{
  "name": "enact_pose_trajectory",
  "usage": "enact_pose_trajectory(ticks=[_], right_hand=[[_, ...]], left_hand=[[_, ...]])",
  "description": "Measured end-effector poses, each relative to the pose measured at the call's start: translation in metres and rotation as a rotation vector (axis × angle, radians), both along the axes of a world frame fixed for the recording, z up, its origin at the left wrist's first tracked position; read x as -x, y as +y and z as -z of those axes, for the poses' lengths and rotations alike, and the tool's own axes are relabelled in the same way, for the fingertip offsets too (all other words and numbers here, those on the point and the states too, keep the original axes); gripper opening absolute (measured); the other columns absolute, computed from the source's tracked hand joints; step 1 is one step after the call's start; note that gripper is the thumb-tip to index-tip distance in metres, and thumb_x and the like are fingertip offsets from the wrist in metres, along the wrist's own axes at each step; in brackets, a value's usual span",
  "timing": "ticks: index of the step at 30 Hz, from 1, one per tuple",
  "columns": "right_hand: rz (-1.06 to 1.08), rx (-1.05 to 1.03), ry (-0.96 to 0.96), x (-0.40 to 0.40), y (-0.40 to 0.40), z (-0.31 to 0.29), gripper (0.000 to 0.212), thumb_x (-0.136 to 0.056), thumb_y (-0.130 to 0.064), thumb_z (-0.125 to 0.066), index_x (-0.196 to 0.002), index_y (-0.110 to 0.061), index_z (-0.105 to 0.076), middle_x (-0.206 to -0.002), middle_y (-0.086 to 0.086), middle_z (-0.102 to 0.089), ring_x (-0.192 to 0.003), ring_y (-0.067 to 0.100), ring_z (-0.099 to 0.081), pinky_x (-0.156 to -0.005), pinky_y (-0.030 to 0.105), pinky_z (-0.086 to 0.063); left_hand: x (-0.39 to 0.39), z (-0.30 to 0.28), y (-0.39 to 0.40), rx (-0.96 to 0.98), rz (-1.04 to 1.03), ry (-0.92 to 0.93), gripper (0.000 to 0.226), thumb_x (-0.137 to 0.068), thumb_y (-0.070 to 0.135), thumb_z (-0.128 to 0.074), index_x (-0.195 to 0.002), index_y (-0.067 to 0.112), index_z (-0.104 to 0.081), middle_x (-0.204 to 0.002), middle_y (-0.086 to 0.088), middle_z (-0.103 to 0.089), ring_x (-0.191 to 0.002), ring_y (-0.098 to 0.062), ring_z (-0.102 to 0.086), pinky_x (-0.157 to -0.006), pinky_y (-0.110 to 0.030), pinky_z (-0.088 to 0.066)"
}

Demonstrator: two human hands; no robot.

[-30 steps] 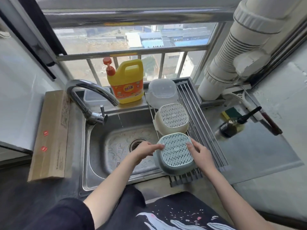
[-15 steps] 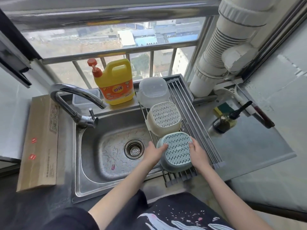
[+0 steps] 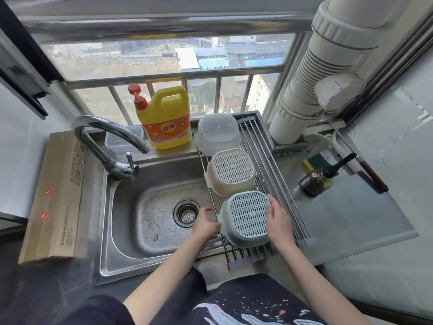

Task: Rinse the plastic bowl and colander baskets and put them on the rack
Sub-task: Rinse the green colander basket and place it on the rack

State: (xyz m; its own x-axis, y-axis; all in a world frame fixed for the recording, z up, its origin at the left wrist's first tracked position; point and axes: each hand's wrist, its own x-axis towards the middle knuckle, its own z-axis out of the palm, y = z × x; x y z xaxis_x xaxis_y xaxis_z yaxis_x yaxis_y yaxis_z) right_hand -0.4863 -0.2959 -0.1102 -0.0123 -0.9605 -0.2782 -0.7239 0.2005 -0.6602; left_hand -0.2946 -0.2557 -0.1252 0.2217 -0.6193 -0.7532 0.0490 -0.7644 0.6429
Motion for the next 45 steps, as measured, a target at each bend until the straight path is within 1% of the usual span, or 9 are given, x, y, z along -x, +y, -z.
enact_pose_trajectory(ticks=[4,7,14,20,28,33,37,41,45], right_hand=[[-0.032,-0.038,-0.035,0.002,-0.005,-0.003,0.043,-0.104,-0.032,-0.030,-0.146,-0.024,-0.036,-0.139,0.006,-0.050,-0.121,0.022,-0.050,-0.092,0.031,-0.041],[-0.073,-0.074,-0.020,0.004,-0.007,-0.004,0.044,-0.103,-0.034,-0.029,-0.146,-0.027,-0.034,-0.136,0.007,-0.052,-0.119,0.023,-0.051,-0.089,0.030,-0.040],[-0.074,-0.085,-0.011,0.001,-0.011,-0.004,0.040,-0.103,-0.033,-0.031,-0.142,-0.026,-0.036,-0.099,0.002,-0.061,-0.076,0.018,-0.061,-0.066,0.040,-0.054],[-0.040,-0.019,-0.046,-0.002,-0.011,-0.012,0.046,-0.103,-0.016,-0.031,-0.147,-0.025,-0.025,-0.145,0.011,-0.037,-0.122,0.022,-0.049,-0.089,0.029,-0.041],[-0.113,-0.058,-0.017,0.001,-0.015,-0.007,0.038,-0.102,-0.017,-0.034,-0.139,-0.024,-0.036,-0.130,0.012,-0.052,-0.106,0.023,-0.057,-0.060,0.019,-0.039],[-0.076,-0.009,-0.011,-0.003,-0.017,-0.015,0.043,-0.099,-0.015,-0.042,-0.142,-0.017,-0.034,-0.138,0.010,-0.048,-0.119,0.023,-0.051,-0.093,0.034,-0.043],[-0.136,-0.019,0.030,-0.005,-0.019,-0.019,0.038,-0.098,-0.018,-0.045,-0.136,-0.015,-0.039,-0.131,0.011,-0.052,-0.107,0.021,-0.055,-0.081,0.027,-0.042],[-0.147,-0.007,0.047,-0.010,-0.017,-0.019,0.037,-0.098,-0.016,-0.047,-0.135,-0.015,-0.041,-0.130,0.010,-0.054,-0.095,0.017,-0.053,-0.075,0.026,-0.041],[-0.173,0.008,0.036,-0.022,-0.011,-0.017,0.037,-0.097,-0.018,-0.049,-0.133,-0.016,-0.041,-0.133,0.009,-0.053,-0.109,0.020,-0.055,-0.083,0.027,-0.043]], left_hand=[[0.007,0.009,0.006,-0.044,-0.030,0.066,0.061,-0.078,-0.010,-0.070,-0.129,0.004,-0.040,-0.103,-0.020,-0.061,-0.078,-0.028,-0.063,-0.066,-0.035,-0.056],[0.008,0.014,0.007,-0.044,-0.064,0.088,0.052,-0.076,-0.013,-0.070,-0.122,-0.005,-0.046,-0.086,-0.013,-0.061,-0.074,-0.026,-0.063,-0.064,-0.034,-0.056],[0.006,0.014,0.008,-0.077,-0.184,0.234,0.032,-0.083,-0.016,-0.061,-0.111,-0.002,-0.055,-0.081,-0.012,-0.064,-0.066,-0.020,-0.063,-0.045,-0.021,-0.055],[0.010,0.017,0.010,-0.069,-0.268,0.274,0.012,-0.088,-0.007,-0.059,-0.092,0.003,-0.057,-0.067,-0.010,-0.057,-0.042,-0.009,-0.054,-0.038,-0.018,-0.050],[0.009,0.016,0.009,-0.086,-0.248,0.230,0.012,-0.087,-0.007,-0.061,-0.089,0.004,-0.056,-0.073,-0.010,-0.059,-0.060,-0.015,-0.056,-0.039,-0.020,-0.053],[0.006,0.015,0.010,-0.078,-0.271,0.252,0.011,-0.090,-0.005,-0.058,-0.088,0.005,-0.055,-0.073,-0.010,-0.061,-0.050,-0.013,-0.063,-0.041,-0.022,-0.053],[0.007,0.016,0.009,-0.087,-0.258,0.266,0.010,-0.091,-0.004,-0.057,-0.097,0.003,-0.054,-0.073,-0.010,-0.060,-0.039,-0.008,-0.061,-0.038,-0.021,-0.052],[0.003,0.011,0.009,-0.085,-0.227,0.242,0.016,-0.092,-0.008,-0.053,-0.083,0.006,-0.051,-0.074,-0.009,-0.055,-0.058,-0.015,-0.056,-0.036,-0.022,-0.051],[-0.012,0.018,0.011,-0.106,-0.162,0.171,0.022,-0.092,-0.007,-0.053,-0.077,0.009,-0.049,-0.074,-0.008,-0.054,-0.061,-0.015,-0.054,-0.038,-0.023,-0.053]])
